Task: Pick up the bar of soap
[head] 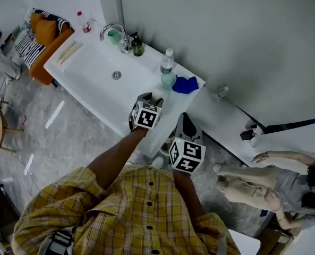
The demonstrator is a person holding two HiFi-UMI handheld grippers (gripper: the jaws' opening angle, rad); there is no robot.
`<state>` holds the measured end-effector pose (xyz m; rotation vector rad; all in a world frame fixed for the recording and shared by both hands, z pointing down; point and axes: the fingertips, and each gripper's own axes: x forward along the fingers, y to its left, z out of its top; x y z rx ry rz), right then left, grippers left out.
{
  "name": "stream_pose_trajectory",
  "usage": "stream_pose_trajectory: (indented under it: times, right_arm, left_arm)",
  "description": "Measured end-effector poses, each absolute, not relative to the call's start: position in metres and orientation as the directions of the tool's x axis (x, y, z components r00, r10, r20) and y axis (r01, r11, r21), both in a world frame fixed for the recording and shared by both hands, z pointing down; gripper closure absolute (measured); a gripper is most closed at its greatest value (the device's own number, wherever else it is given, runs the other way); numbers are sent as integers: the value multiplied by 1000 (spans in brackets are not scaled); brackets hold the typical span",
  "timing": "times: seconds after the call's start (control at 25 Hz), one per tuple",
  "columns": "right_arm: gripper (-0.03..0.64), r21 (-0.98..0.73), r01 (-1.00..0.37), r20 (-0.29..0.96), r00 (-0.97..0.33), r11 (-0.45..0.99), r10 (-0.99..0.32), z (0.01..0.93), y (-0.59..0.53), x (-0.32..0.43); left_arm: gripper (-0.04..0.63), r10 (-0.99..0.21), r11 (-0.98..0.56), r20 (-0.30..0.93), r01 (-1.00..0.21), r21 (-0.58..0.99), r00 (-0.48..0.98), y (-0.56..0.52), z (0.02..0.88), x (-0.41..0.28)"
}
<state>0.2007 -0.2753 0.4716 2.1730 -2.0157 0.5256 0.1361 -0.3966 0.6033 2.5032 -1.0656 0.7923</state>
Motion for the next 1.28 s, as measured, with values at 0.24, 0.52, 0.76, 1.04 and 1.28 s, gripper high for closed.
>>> stream_pose_trajectory:
  times: [0.24, 0.52, 0.76, 1.04, 1.28]
  right_arm:
    - [598, -141, -985, 322, 49, -99, -945, 465, -277, 194]
    - [598, -140, -984, 302, 60, -106, -951, 459, -276, 184]
    - [598, -139, -985, 287, 56, -99, -956, 453, -277, 173]
    - [598, -130, -986, 264, 69, -107, -962, 445, -278, 164]
    - [598, -109, -988, 244, 83, -112, -966, 439, -278, 161]
  left_arm:
    - [393, -629, -671, 483, -740, 58, 608, -388, 558, 127]
    - [393, -665, -687, 368, -726, 41, 650, -372, 503, 110]
    - [393, -674, -705, 279, -708, 32, 684, -356, 458, 102]
    - [393, -671, -722, 212, -691, 36, 711, -343, 431, 91]
    - [393, -672, -729, 169, -684, 20, 721, -331, 419, 84]
